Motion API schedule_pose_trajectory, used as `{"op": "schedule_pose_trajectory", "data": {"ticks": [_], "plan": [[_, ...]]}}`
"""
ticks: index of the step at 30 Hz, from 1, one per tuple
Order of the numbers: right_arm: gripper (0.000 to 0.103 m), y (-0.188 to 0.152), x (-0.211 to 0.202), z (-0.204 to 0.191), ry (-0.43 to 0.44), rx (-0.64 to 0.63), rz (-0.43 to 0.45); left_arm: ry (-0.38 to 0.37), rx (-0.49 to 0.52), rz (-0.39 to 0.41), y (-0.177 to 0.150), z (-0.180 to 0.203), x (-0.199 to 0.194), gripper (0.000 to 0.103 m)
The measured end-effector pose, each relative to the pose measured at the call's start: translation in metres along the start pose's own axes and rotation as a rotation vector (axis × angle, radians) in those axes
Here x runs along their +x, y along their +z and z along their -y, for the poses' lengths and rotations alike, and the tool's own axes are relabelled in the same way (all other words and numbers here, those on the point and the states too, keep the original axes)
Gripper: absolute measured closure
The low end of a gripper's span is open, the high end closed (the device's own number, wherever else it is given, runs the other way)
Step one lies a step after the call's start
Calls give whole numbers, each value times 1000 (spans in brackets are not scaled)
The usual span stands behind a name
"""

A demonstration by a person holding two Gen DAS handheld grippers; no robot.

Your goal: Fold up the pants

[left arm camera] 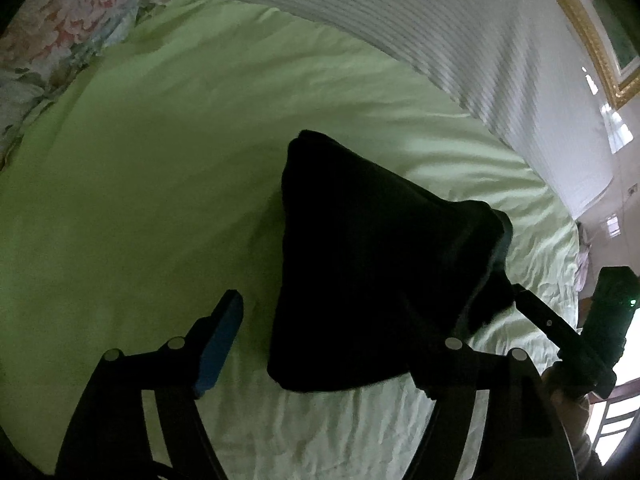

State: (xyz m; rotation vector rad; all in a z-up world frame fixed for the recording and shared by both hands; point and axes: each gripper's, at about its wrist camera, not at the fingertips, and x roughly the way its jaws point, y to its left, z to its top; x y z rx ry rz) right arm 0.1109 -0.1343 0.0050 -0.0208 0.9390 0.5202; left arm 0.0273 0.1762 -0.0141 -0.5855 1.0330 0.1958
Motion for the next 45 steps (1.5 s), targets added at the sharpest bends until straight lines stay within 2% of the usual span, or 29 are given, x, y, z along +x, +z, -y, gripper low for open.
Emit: {"op": "schedule_pose_trajectory", "data": {"ticks": [4, 10, 16, 22, 32, 45], "plan": [[19, -7, -11, -11, 3, -65, 19, -5, 17, 15, -9, 4, -9, 27], [17, -20, -22, -24, -9, -134, 45, 97, 88, 96, -26, 16, -23, 23], [13, -31, -30, -33, -25, -177, 84, 142, 122, 148, -43, 21, -31, 22], [13, -44, -30, -42, -64, -245, 86, 186, 145, 187, -58, 24, -34, 22], [13, -67, -23, -44, -117, -281, 80, 212, 173, 194, -76, 30, -33, 21], [13, -69, -23, -56, -99, -323, 97, 248, 251, 223, -90, 41, -34, 18]]}}
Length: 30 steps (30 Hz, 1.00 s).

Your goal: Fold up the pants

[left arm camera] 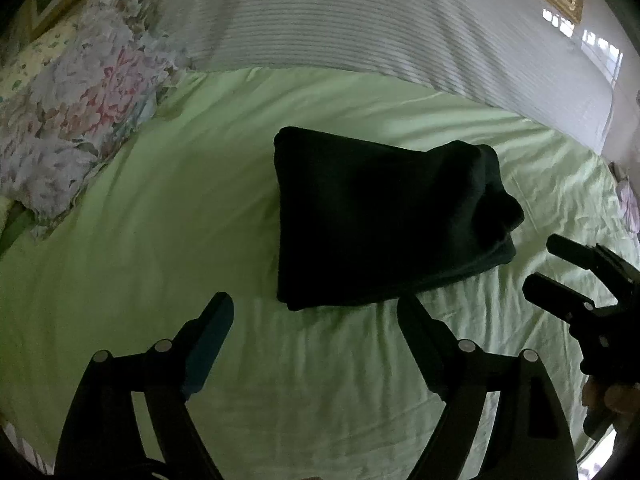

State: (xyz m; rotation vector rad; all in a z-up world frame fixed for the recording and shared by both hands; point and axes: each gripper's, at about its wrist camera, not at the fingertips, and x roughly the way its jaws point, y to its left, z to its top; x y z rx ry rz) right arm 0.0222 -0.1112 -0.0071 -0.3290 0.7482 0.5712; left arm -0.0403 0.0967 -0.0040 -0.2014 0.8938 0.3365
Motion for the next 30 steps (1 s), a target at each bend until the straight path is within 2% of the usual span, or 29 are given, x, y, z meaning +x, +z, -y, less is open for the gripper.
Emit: {"op": "schedule_pose_trajectory", "data": {"ticks": [16, 30], "plan": [[12, 0, 1, -7, 9, -32, 37, 11, 10, -1, -1, 2, 4, 18], [12, 0, 8, -6, 5, -40, 27, 17, 25, 17, -2, 5, 6, 17]]}}
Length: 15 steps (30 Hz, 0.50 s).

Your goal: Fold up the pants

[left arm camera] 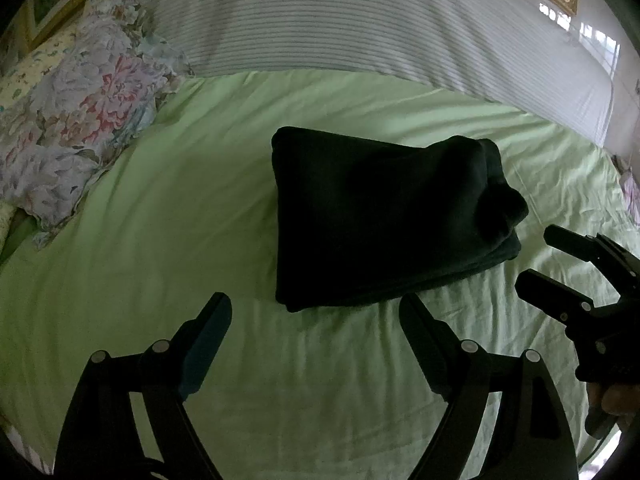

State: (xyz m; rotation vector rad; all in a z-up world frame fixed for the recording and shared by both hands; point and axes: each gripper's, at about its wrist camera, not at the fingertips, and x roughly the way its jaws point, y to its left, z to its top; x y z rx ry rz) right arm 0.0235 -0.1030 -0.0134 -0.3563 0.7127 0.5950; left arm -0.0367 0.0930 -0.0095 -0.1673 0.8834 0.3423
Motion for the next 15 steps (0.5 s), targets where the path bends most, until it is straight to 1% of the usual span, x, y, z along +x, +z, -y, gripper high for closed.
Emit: {"op": "schedule_pose_trajectory", "data": {"ticks": [15], "plan": [[12, 1, 5, -3, -5, -9, 1, 2, -2, 5, 1, 0, 0, 15]]}}
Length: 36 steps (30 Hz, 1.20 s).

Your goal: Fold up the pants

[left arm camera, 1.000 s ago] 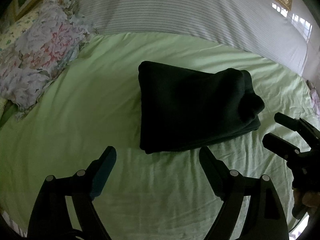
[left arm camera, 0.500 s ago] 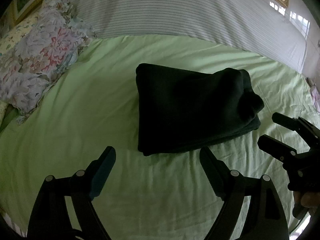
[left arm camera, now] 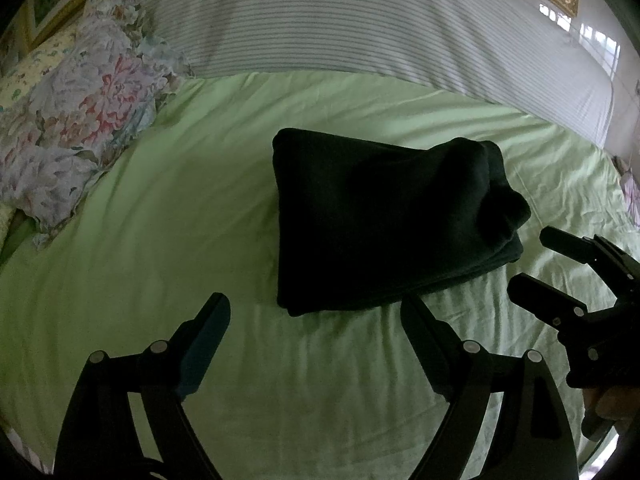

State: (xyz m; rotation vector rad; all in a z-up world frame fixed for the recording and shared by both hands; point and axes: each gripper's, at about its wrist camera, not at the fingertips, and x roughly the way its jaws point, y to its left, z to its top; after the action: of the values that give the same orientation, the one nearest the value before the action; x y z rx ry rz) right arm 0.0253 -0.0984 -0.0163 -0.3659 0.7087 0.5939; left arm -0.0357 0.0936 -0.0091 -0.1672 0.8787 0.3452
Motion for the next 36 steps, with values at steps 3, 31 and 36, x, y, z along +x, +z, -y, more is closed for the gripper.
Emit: {"op": "schedule_pose_trajectory", "data": {"ticks": [3, 31, 36], "plan": [[12, 1, 0, 0, 3, 0, 1, -4, 3, 1, 1, 0, 0, 15], [12, 7, 4, 4, 3, 14, 13, -3, 9, 3, 6, 3, 4, 13], [12, 7, 4, 4, 4, 15, 13, -2, 11, 4, 6, 2, 3, 13]]}}
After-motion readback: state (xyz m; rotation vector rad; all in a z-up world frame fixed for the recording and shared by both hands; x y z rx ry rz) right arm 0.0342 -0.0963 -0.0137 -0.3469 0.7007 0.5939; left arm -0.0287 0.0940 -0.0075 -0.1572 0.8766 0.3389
